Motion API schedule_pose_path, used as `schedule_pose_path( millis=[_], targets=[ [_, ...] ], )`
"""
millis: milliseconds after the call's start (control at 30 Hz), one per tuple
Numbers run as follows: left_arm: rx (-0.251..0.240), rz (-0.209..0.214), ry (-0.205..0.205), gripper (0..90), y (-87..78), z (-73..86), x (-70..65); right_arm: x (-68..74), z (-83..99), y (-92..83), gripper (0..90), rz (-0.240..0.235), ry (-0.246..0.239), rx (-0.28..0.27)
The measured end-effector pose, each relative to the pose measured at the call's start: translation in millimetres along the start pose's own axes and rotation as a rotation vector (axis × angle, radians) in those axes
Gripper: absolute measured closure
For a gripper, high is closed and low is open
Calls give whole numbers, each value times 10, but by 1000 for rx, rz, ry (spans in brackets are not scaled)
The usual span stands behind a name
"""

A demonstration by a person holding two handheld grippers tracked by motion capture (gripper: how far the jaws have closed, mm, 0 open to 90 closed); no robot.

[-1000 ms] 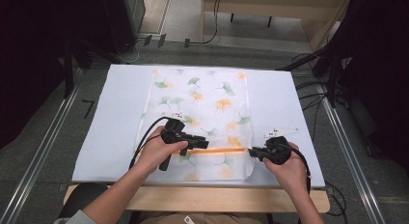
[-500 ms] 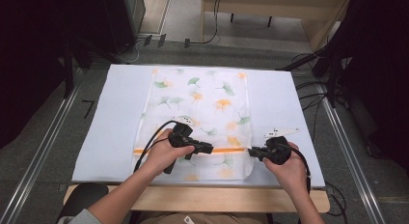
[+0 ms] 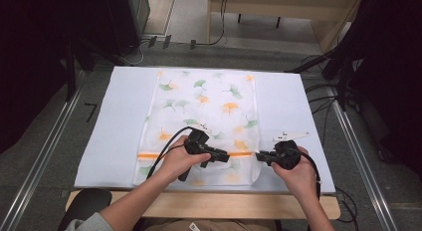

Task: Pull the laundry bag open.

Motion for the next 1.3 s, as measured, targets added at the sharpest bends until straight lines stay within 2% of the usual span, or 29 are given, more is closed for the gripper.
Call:
schedule_pose_path(
  millis=[200,433,533,667,933,1133,1300],
  targets=[
    [-2,13,2,721,131,-44,-49,6,-9,-9,843,-1,-5,-6],
    [-7,7,42,742,243,-100,-98,19,-19,-29,844,-3,-5,-10],
    [4,-4,70,750,296,-115,-123,25,-26,-32,844,-5,-12,-15],
    [17,-20,85,748,374,-128,-125,33,-31,-39,844,-9,-17,-17],
    [33,-25,76,730,467,-158,-124,45,-36,-42,844,-11,-19,-18],
    [47,-39,100,723,535,-180,-137,58,-43,-44,844,-12,-25,-22],
    [42,-37,103,720,586,-192,-146,73,-50,-52,845,-23,-26,-27]
  ],
)
Point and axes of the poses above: each handheld gripper's, and its own axes: y roughly forward along the jaws, z roughly out of its underside, x roughly to its left, the point moved 4 cm from there along y, roughly forward along the jaws, and after that the axes turned 2 degrees about -y, right-handed, at the moved point
